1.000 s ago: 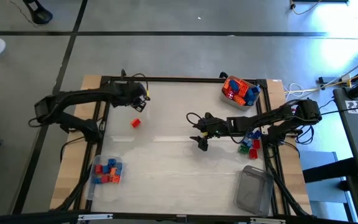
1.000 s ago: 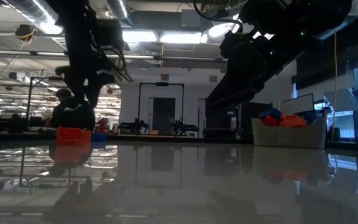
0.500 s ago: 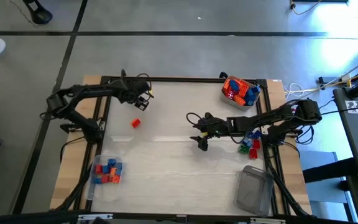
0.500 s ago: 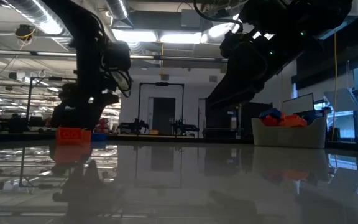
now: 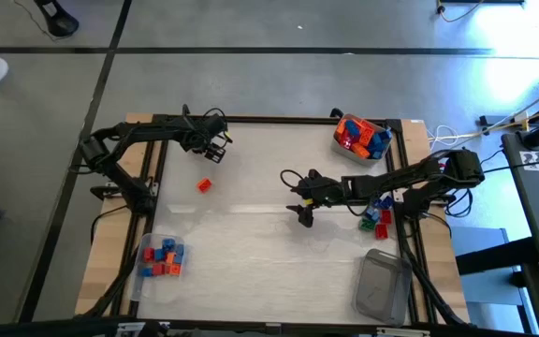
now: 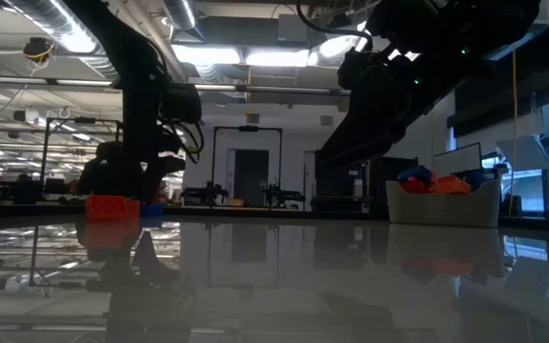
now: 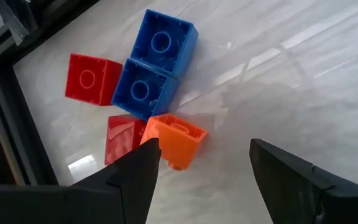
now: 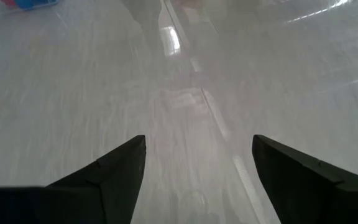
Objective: Sort blocks by size
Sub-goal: Put the orange game piece into the transparent bin
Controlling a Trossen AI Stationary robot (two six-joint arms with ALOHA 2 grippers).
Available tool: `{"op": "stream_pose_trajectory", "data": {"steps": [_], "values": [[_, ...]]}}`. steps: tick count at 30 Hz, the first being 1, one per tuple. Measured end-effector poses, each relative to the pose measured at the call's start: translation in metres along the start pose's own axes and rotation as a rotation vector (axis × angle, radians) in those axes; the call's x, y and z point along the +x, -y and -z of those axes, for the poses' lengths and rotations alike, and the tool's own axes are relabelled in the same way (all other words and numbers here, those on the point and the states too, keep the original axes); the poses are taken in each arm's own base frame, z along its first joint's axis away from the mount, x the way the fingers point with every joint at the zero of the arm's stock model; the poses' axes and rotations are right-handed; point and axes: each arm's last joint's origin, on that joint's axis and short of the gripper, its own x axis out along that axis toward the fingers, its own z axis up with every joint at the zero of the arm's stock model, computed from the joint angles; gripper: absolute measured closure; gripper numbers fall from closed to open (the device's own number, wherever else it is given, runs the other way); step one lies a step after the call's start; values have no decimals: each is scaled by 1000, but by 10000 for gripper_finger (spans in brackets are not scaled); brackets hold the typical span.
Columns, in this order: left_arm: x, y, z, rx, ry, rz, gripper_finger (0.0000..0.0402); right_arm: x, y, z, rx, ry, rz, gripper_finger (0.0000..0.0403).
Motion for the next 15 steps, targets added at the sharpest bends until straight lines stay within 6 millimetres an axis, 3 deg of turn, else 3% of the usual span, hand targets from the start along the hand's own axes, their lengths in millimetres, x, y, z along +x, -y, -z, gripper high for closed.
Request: {"op": "stream_pose_trajectory", "data": {"steps": [7, 15], "values": [[9, 2, -2, 17, -20, 4, 164, 0, 0, 0, -1, -2, 0, 109], [2, 20, 5, 97, -24, 88, 164, 0, 0, 0, -2, -3, 1, 109]]}}
